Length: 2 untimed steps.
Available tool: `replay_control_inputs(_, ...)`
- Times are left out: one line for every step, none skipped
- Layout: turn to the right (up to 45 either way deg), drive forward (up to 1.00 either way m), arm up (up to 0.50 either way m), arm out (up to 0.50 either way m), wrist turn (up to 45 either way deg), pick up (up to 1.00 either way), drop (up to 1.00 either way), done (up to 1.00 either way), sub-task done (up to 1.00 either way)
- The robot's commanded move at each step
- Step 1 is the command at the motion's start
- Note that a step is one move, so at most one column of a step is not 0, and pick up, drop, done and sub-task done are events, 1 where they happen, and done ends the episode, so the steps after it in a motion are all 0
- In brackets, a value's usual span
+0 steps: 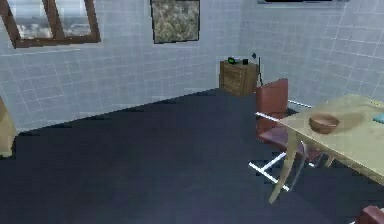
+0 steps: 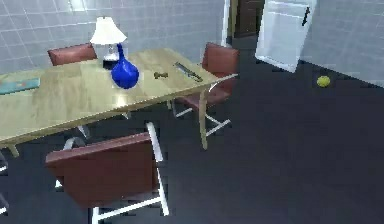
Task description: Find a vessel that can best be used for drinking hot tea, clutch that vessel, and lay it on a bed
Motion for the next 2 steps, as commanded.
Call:
replay_control_inputs(0.0,1.0,0.0,0.0,0.0,0.0,0.0,0.0,0.0)
replay_control_inputs(3.0,0.0,0.0,0.0,0.0,0.0,0.0,0.0,0.0)
